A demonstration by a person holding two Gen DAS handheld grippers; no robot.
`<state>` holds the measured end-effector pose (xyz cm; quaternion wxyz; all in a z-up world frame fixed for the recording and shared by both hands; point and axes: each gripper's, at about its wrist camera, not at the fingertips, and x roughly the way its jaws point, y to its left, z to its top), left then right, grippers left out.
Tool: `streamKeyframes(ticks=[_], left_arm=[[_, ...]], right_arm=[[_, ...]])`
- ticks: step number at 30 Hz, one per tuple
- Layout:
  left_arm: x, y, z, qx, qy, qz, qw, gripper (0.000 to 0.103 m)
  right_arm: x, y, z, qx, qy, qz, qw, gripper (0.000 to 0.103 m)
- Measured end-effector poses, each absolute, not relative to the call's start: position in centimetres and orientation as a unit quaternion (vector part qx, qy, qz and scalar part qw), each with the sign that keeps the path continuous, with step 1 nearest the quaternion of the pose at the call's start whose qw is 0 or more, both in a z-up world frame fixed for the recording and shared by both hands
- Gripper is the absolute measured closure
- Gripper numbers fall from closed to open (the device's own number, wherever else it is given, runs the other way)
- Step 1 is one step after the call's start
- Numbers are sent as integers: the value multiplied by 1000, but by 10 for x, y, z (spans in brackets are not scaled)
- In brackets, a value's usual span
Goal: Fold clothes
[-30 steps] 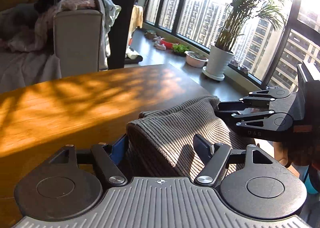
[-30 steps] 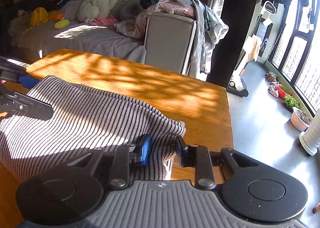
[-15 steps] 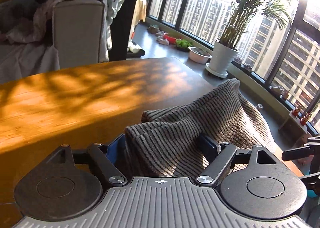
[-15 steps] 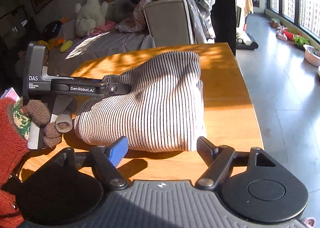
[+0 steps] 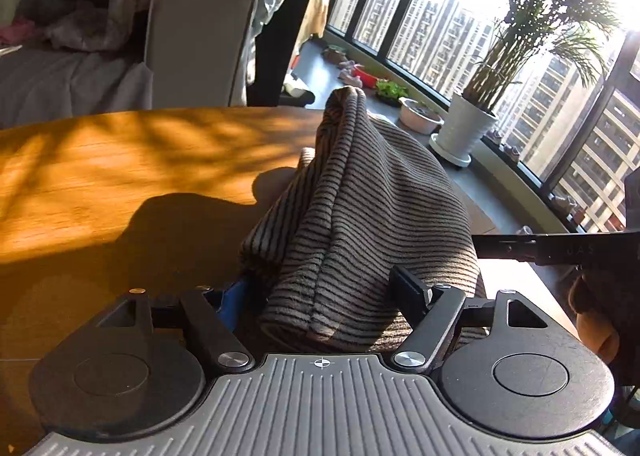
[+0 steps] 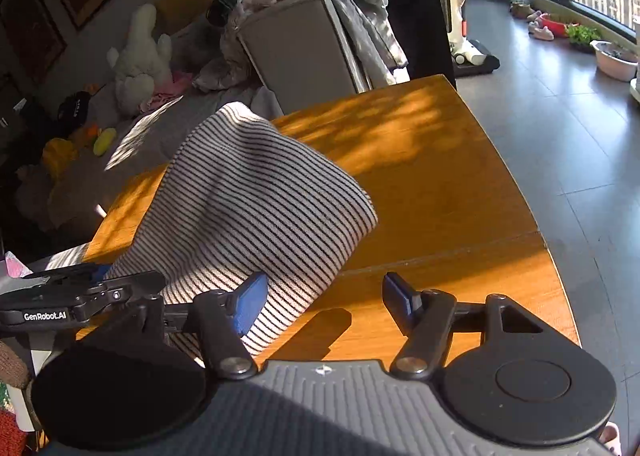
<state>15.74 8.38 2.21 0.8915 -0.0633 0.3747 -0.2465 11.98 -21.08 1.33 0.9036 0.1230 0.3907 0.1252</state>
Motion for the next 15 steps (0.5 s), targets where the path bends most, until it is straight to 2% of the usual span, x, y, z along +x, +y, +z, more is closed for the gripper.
streamKeyframes(ticks=[4,9,11,15], left_arm=[[152,94,35,-68,358,-239,900,26],[147,115,64,-80,296,-182,934,18],[157,118,65,-105,298,-175,933,13],[182,108,43,-124,343,-188,912,14]], right_arm=[[159,-200,9,111,376,109,914,39],[172,-187,4,74,352,100,928,37],[168,-187,6,76,347,100,929,37],[153,-194,7,95,345,111,927,36]])
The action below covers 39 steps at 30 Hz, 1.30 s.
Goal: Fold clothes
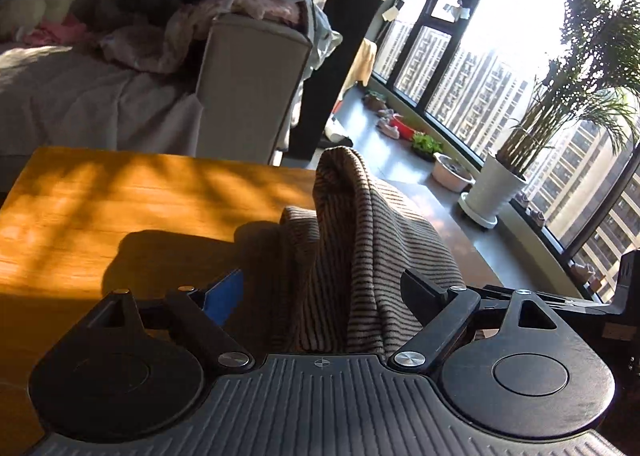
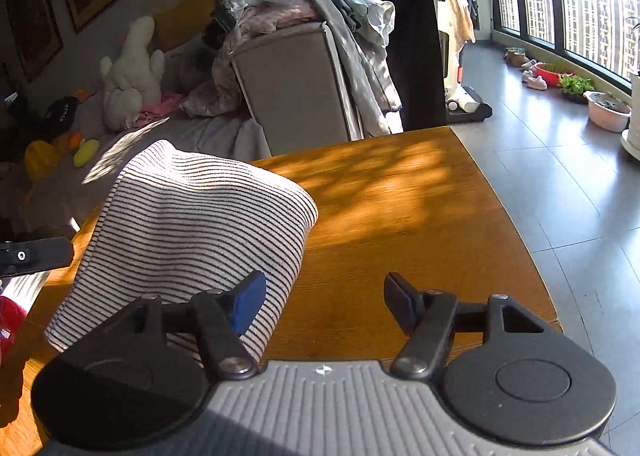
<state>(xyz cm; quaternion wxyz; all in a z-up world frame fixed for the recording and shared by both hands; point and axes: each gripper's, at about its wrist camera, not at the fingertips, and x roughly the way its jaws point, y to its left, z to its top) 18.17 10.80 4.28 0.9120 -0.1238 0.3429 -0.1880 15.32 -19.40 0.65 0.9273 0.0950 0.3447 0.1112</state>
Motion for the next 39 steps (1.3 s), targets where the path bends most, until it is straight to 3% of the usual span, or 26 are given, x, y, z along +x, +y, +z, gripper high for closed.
streamKeyframes(ticks=[4,15,21,24,29,35,39], left_arm=[[194,94,19,-127,375,-210,894,31],[158,57,16,-113,391,-267,874,31],[145,82,31,-124,365,-239,891,28],[142,97,39,-123,348,-208,906,29],[149,118,35,-105,352,-148,918,39],[156,141,14,-132,376,-115,910,51],[156,151,7,-143,382,-104,907,51]], right_arm=[[137,-204,5,80,342,118,929,35],[124,-210,25,43,295,121,947,35],[111,-189,33,-1,256,152,955,35],[111,-171,18,-42,282,161,945,35],[107,-155,26,-89,282,152,943,35],[71,-121,46,-159,217,181,946,30],[53,-95,49,-187,197,216,938,22]])
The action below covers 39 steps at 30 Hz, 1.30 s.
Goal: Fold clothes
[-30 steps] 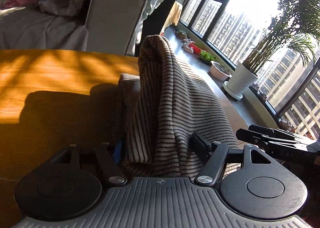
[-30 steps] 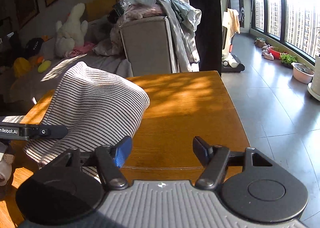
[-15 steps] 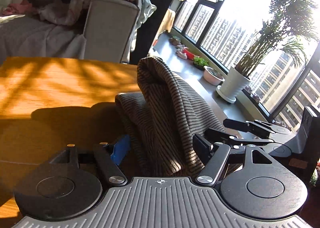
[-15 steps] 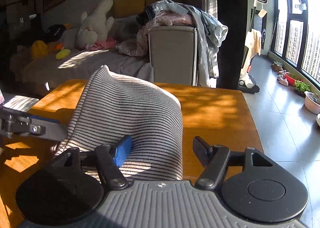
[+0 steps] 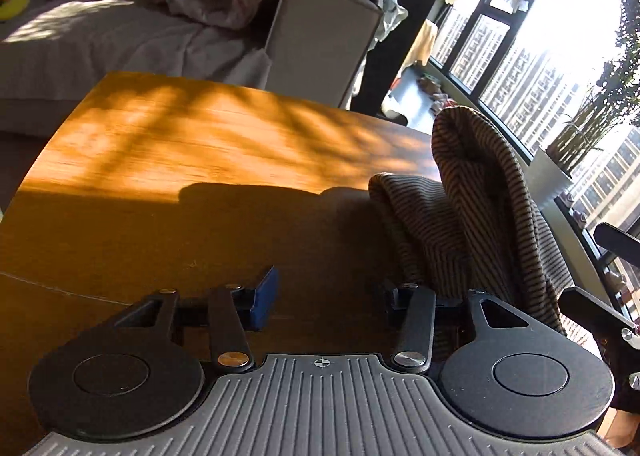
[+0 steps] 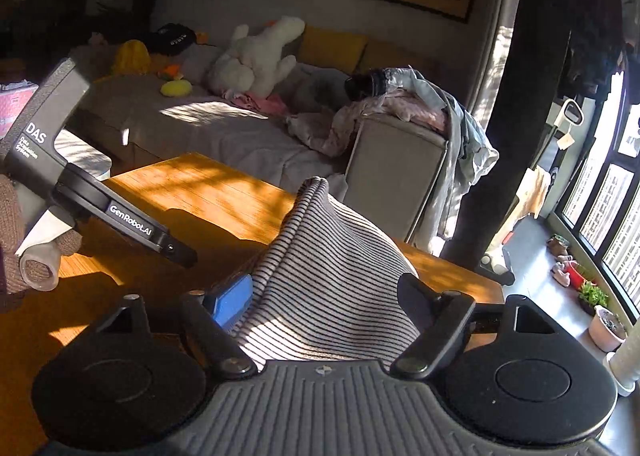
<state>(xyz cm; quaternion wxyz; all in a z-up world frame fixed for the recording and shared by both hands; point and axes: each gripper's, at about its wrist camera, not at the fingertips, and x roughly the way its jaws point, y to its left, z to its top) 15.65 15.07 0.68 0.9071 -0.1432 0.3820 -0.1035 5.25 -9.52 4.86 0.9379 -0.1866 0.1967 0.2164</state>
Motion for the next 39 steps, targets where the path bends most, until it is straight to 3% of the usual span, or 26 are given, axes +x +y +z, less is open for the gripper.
streamKeyframes(ticks=[9,11,13,18,24,30,33,39], left_arm=[[149,154,8,-136,375,-92,912,51],[148,155,8,-136,375,-94,912,51],[148,154,8,-136,376,-97,912,51],[152,149,7,-141,380,-106,908,50],[152,137,36,-144,344,-137,918,50],[170,89,77,-113,309,-221,918,49],[194,59,74,-120,327,-265,899,49],[235,37,41,-113,374,-254,885,50]], right_arm=[[52,-37,-2,-252,202,186,928,22],[54,-41,-3,-263,193,180,928,37],[56,-59,14,-225,197,184,936,59],[50,-87,59,-204,165,186,947,84],[46,-65,19,-237,229,254,909,83],[39,-59,2,-230,203,256,917,77],[39,-67,2,-217,201,264,918,77],[28,-104,24,-183,184,306,916,64]])
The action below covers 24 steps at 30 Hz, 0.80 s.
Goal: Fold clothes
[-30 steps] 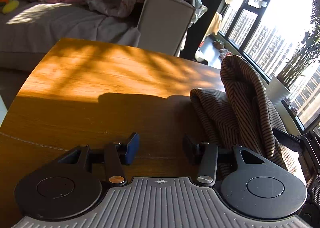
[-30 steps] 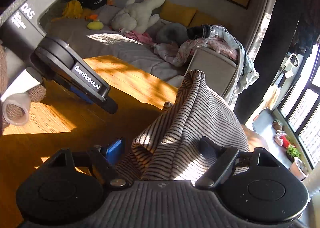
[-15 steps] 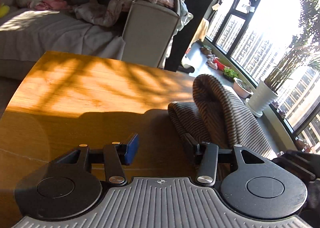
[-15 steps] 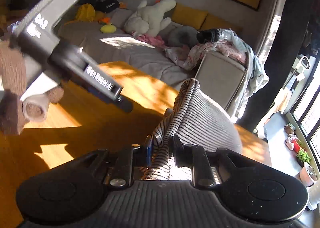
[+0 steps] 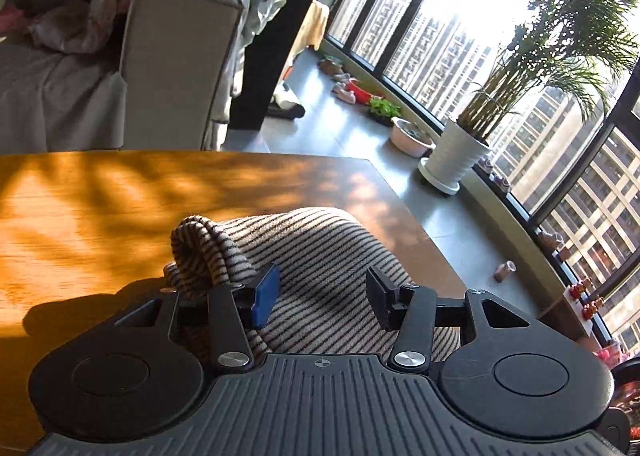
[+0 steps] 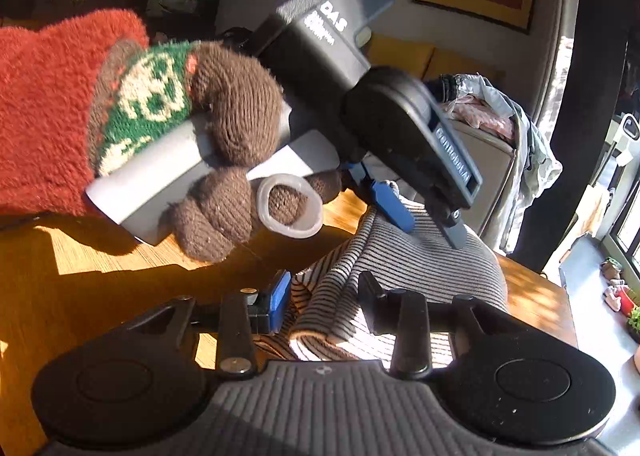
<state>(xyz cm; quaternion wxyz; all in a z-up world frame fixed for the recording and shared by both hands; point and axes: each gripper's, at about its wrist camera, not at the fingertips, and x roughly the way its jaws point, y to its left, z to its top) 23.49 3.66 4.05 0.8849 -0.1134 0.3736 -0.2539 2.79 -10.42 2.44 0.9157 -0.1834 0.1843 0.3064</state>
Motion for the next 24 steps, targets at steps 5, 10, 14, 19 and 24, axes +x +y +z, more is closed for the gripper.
streamKeyframes(ticks=[5,10,14,19,24], left_arm=[[239,45,31,-129,374,-261,880,52],[238,49,29,-129,374,-263,880,53],[238,53,26,-131,371,-267,880,55],[235,55,24,-134,363,-271,881,55],[233,56,22,-133,359,-270,883,55]], right_arm=[[39,-139,50,-136,174,261,940,57],[59,-120,15,-133,248,274,919,49],[48,-112,24,-153,242,313,906,41],[36,-142,64,-127,194,314,921,44],[44,-178,88,-62,170,267,947,56]])
